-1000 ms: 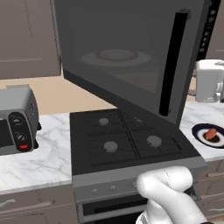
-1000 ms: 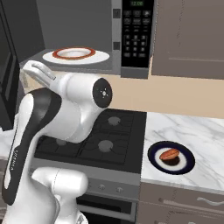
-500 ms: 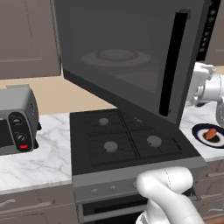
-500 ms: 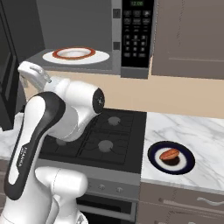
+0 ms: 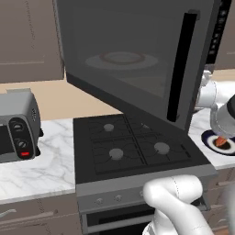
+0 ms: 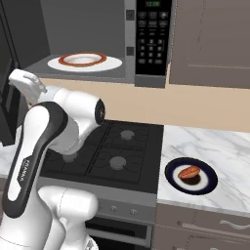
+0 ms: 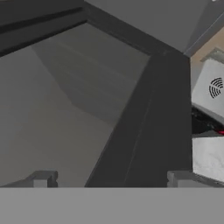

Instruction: Pick the sweet potato from the counter and place it in the microwave. Then turn on the microwave.

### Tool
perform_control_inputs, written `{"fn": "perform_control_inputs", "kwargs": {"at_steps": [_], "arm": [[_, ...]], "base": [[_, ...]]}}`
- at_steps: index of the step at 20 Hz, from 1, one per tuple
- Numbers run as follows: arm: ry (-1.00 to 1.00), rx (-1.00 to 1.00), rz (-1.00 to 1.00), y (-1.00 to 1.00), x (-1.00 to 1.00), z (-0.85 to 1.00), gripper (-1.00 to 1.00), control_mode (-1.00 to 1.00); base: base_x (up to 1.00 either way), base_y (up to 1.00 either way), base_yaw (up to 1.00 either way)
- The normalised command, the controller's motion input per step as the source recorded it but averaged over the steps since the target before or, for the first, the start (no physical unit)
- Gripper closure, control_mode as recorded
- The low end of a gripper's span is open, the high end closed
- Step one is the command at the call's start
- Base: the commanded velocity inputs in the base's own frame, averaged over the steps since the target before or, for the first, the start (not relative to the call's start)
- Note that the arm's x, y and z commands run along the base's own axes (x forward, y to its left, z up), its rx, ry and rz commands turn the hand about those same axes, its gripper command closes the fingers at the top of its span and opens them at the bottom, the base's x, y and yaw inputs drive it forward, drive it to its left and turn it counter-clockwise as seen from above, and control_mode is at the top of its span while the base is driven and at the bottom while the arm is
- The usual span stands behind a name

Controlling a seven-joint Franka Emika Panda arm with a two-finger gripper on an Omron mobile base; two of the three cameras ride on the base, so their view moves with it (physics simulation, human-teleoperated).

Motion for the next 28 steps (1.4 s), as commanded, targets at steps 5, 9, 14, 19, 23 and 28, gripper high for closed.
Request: {"fn": "perform_control_inputs", "kwargs": {"at_steps": [5, 9, 14, 19, 23, 28], "arm": [[0.0, 0.03, 0.12, 0.5, -0.18, 0.0, -1.0, -1.0], [0.0, 0.01, 0.12, 0.54, -0.31, 0.01, -1.0, -1.0], [0.0, 0.02, 0.11, 0.56, -0.25, 0.03, -1.0, -1.0], [0.0, 0.02, 0.1, 0.51, -0.19, 0.02, -1.0, -1.0], [0.0, 0.02, 0.08, 0.54, -0.05, 0.03, -1.0, -1.0], [0.0, 0.02, 0.07, 0.53, -0.03, 0.04, -1.0, -1.0]], "base": [[0.0, 0.0, 0.0], [0.0, 0.0, 0.0], [0.0, 0.0, 0.0], [0.0, 0.0, 0.0], [0.0, 0.0, 0.0], [0.0, 0.0, 0.0]]}}
